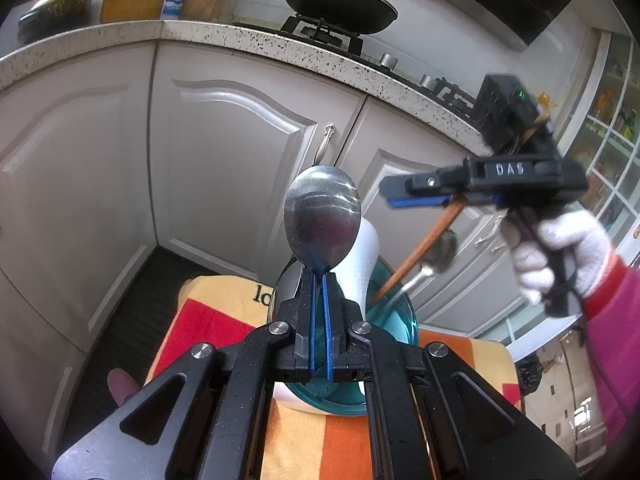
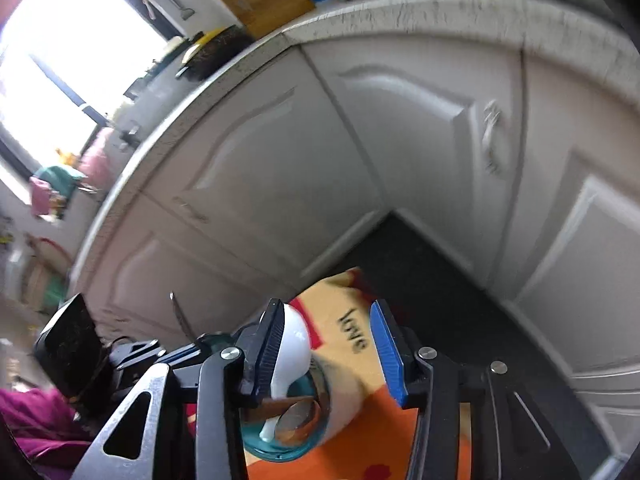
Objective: Organize utensils
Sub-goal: 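Open both tools to release the spoons into the cup and withdraw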
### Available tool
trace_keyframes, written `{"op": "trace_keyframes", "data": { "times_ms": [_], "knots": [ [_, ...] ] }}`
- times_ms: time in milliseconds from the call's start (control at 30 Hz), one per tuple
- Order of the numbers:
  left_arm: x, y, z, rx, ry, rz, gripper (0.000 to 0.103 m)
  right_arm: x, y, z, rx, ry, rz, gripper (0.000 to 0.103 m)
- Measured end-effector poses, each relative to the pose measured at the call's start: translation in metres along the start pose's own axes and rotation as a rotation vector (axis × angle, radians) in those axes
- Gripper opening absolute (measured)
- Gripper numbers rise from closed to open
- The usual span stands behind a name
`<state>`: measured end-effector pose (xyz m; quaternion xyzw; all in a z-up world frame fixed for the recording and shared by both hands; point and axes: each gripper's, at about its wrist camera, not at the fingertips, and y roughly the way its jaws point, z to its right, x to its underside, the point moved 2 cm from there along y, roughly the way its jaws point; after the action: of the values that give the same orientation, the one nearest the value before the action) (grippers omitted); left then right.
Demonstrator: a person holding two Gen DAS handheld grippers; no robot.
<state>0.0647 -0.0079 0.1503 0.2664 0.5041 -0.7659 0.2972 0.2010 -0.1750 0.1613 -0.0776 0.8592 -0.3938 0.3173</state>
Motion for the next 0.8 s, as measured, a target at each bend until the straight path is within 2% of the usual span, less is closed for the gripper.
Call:
{"op": "trace_keyframes", "data": {
  "times_ms": [33, 100, 233, 267, 300, 467, 600, 800],
  "knots": [
    [0.000, 0.000, 0.000, -0.002, 0.001, 0.000, 0.002, 0.004, 0.005, 0.002, -0.065, 0.005, -0.005, 0.044],
    [-0.001, 0.000, 0.001, -0.005, 0.001, -0.001, 0.002, 0.006, 0.012, 0.001, -0.119, -0.002, -0.008, 0.044],
    [-0.002, 0.001, 0.002, -0.008, -0.001, 0.000, 0.002, 0.006, 0.026, -0.005, -0.127, -0.020, -0.051, 0.043],
    [-0.002, 0.002, 0.002, -0.008, -0.001, 0.000, 0.002, 0.006, 0.028, -0.008, -0.128, -0.027, -0.059, 0.042],
    [-0.002, 0.002, 0.001, -0.010, -0.002, -0.002, 0.002, 0.005, 0.030, -0.011, -0.126, -0.040, -0.069, 0.037],
    [-0.001, 0.004, 0.000, -0.010, -0.006, -0.004, 0.002, 0.014, 0.029, -0.032, -0.072, -0.128, -0.076, 0.027],
    [-0.001, 0.006, 0.000, -0.015, -0.012, -0.011, 0.002, 0.023, 0.019, -0.058, -0.012, -0.227, -0.076, 0.015],
    [0.001, 0.007, -0.004, -0.019, -0.024, -0.020, 0.002, 0.038, 0.014, -0.084, 0.081, -0.321, -0.100, 0.013]
  ]
}}
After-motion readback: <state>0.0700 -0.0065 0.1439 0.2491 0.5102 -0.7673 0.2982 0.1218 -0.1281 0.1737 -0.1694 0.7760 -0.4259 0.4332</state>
